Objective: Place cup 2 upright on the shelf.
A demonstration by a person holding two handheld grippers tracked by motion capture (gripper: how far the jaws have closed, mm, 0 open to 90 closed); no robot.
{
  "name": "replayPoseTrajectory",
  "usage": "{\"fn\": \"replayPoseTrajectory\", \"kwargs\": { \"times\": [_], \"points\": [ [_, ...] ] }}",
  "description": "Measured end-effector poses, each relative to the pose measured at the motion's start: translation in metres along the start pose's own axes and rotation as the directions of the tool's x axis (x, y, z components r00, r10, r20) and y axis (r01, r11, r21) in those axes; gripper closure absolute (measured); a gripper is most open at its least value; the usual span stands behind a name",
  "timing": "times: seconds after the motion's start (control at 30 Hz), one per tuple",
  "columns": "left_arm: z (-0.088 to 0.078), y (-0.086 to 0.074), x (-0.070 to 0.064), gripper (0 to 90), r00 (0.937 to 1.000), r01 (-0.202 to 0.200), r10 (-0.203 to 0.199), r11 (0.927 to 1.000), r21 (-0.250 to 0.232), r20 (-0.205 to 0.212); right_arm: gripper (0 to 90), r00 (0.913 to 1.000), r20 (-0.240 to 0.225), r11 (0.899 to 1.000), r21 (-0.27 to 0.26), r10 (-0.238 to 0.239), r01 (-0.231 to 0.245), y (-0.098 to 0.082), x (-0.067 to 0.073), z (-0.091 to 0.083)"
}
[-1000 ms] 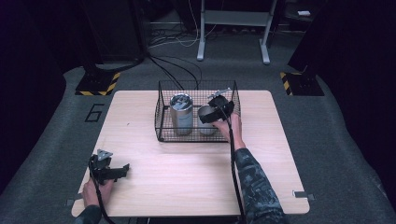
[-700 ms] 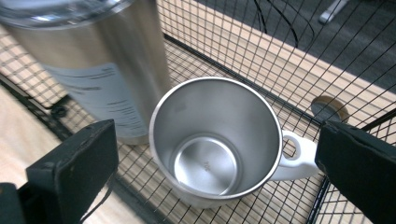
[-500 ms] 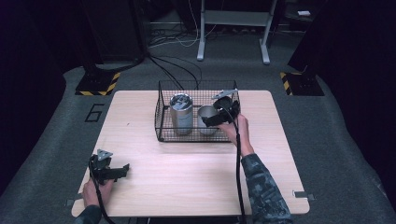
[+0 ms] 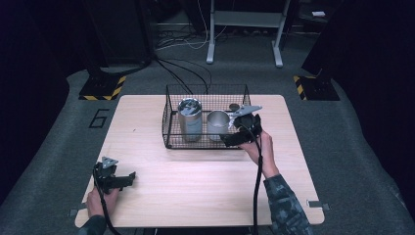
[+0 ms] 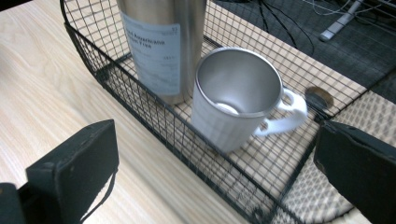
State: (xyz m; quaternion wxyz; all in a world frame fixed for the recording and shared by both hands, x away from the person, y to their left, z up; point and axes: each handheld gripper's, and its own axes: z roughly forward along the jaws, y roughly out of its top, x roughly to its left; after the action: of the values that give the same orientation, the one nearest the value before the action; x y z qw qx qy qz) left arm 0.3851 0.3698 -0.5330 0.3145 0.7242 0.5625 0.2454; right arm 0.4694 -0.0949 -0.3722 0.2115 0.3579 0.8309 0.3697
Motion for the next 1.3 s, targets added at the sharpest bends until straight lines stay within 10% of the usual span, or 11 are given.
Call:
{"fn": "replayPoseTrajectory", "kwargs": {
  "times": [0.6, 1.3],
  "points": [
    [0.0, 0.0, 0.0, 0.4, 1.0, -0.001, 0.001, 1.0, -0.001, -0.001, 0.0, 0.9958, 0.064, 0.998, 0.021, 0.066, -0.067, -0.078, -0.007, -0.021],
    [0.0, 0.0, 0.0, 0.4, 1.0, 0.0, 0.0, 1.0, 0.0, 0.0, 0.0, 0.9681, 0.134, 0.969, 0.101, 0.211, -0.226, -0.192, -0.015, -0.01]
  ]
}}
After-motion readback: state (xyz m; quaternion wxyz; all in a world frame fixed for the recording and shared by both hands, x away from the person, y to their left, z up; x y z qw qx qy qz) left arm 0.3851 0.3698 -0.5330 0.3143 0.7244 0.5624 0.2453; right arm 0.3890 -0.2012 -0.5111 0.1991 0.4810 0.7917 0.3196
